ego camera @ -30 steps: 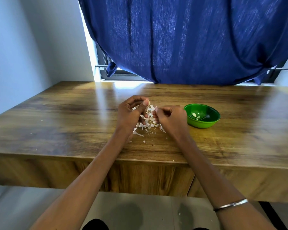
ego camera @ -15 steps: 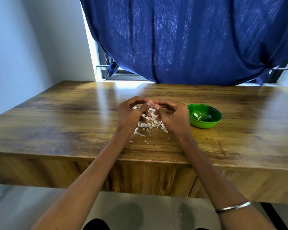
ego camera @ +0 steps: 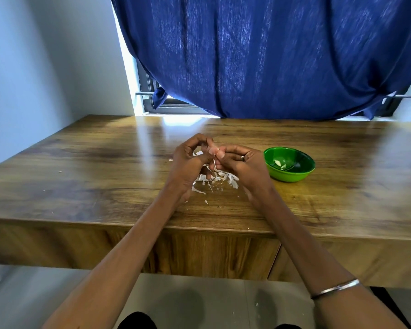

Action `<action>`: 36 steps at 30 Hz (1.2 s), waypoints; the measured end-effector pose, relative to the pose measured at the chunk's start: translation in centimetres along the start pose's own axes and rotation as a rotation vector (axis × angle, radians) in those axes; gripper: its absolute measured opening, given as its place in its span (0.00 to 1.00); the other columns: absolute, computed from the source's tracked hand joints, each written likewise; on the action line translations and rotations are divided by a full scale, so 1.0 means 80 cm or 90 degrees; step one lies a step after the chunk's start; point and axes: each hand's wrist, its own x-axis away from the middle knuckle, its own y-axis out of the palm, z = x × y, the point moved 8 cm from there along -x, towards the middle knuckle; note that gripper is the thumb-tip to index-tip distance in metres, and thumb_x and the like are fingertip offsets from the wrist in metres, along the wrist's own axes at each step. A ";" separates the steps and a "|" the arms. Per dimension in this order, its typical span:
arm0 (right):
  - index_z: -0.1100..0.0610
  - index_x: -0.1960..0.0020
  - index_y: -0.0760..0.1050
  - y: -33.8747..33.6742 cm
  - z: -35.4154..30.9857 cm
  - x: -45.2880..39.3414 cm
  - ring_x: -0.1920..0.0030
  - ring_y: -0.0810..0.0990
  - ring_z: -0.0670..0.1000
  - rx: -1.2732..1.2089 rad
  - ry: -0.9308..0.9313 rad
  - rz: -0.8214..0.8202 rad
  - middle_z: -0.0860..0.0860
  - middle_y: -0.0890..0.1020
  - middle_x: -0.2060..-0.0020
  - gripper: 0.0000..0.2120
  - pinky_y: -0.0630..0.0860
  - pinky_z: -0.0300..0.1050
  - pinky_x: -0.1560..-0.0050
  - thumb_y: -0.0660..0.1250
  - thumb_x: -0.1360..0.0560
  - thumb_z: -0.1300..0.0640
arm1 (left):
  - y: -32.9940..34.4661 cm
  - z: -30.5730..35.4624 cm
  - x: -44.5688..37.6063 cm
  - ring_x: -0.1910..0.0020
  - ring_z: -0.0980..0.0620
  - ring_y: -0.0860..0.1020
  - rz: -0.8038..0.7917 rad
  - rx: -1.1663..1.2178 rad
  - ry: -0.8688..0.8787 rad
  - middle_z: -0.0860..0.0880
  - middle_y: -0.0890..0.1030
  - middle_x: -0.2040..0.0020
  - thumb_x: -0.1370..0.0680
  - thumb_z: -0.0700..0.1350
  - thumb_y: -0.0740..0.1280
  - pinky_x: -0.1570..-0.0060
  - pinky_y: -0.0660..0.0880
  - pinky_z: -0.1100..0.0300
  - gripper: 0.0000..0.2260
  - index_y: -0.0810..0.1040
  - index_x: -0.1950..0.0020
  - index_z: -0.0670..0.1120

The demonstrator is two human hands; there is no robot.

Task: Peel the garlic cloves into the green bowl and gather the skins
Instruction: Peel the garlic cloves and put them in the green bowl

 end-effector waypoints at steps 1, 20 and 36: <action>0.65 0.50 0.82 0.001 0.003 0.000 0.63 0.85 0.49 -0.018 0.023 -0.009 0.60 0.86 0.58 0.04 0.82 0.38 0.57 0.72 0.25 0.68 | 0.000 0.000 0.000 0.72 0.55 0.73 -0.001 -0.002 0.002 0.53 0.76 0.63 0.21 0.33 0.70 0.77 0.70 0.63 0.07 0.77 0.55 0.44; 0.68 0.47 0.82 0.003 -0.001 0.003 0.63 0.85 0.48 0.014 0.014 -0.004 0.58 0.86 0.60 0.08 0.82 0.37 0.58 0.71 0.24 0.65 | -0.008 0.000 -0.003 0.73 0.54 0.77 0.052 -0.084 0.053 0.52 0.82 0.58 0.20 0.36 0.69 0.77 0.74 0.62 0.07 0.82 0.55 0.46; 0.64 0.46 0.81 -0.011 -0.005 0.003 0.58 0.87 0.49 -0.023 0.006 0.059 0.59 0.87 0.56 0.07 0.83 0.38 0.55 0.70 0.24 0.69 | -0.011 0.008 0.002 0.71 0.45 0.84 0.106 -0.175 0.080 0.50 0.85 0.60 0.25 0.37 0.77 0.78 0.76 0.58 0.04 0.84 0.54 0.42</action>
